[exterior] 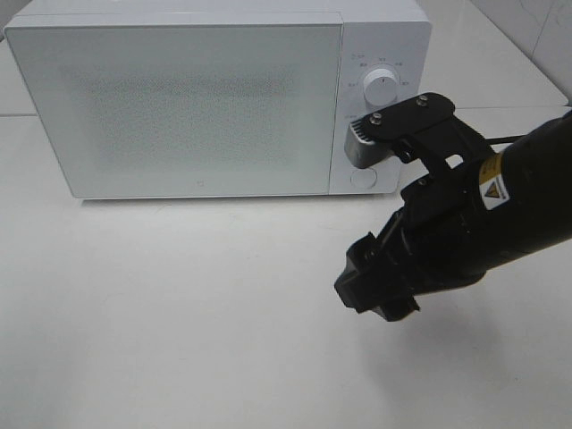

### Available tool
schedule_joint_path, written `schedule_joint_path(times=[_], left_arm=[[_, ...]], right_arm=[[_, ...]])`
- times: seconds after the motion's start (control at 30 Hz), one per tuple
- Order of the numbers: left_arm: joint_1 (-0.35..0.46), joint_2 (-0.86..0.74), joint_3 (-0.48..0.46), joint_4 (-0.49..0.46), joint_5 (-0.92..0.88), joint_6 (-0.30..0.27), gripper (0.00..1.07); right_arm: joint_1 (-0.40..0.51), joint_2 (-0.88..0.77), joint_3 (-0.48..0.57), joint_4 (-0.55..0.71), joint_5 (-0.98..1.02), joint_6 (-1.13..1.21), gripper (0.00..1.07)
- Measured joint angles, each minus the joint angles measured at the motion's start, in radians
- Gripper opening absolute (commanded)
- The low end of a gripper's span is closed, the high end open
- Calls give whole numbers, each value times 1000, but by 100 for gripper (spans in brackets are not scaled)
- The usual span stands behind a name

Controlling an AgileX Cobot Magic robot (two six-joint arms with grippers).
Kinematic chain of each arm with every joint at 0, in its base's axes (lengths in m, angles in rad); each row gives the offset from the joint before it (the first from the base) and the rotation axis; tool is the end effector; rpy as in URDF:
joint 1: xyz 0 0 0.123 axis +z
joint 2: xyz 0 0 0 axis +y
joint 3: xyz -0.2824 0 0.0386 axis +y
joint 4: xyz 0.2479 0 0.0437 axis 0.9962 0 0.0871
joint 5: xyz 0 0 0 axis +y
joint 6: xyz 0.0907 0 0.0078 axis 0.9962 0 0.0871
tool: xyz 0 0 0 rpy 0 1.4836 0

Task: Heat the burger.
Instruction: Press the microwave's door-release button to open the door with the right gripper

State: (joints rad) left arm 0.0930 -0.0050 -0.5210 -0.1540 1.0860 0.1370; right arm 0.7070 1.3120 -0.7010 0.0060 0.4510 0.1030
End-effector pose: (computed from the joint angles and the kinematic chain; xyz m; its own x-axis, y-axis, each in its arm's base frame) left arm -0.0085 -0.0132 0.2817 -0.4463 0.0228 -0.8946 0.0576 0.9983 -0.0033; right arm 0.1855 0.1588 0.2240 -0.6959 -0.4523 -0.5578 -0.5788 0.8131 0.0629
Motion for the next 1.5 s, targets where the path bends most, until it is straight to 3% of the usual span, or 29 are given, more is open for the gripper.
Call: schedule_joint_path(times=[0.47,0.53,0.57,0.63,0.67,0.73,0.83,1.13,1.23,1.3,1.5], left_arm=[[0,0,0,0,0,0,98],[0,0,0,0,0,0,98],[0,0,0,0,0,0,98],[0,0,0,0,0,0,98],[0,0,0,0,0,0,98],[0,0,0,0,0,0,98],[0,0,0,0,0,0,98],[0,0,0,0,0,0,98],[0,0,0,0,0,0,98],[0,0,0,0,0,0,98],[0,0,0,0,0,0,98]], right_arm=[[-25,-239,-1,-39,310,-7,75],[-107,-304,-1,-42,343,-18,75],[-107,-304,-1,-42,343,-18,75],[-215,-365,-1,-52,368,-31,75],[-215,-365,-1,-52,368,-31,75],[-330,-463,-1,-61,373,-57,77],[-382,-543,5,-63,372,-58,77],[-515,-818,110,-63,374,-64,76],[-527,-846,118,-63,374,-64,76],[-549,-970,157,-62,381,-64,76],[-556,-1119,177,-62,394,-64,76]])
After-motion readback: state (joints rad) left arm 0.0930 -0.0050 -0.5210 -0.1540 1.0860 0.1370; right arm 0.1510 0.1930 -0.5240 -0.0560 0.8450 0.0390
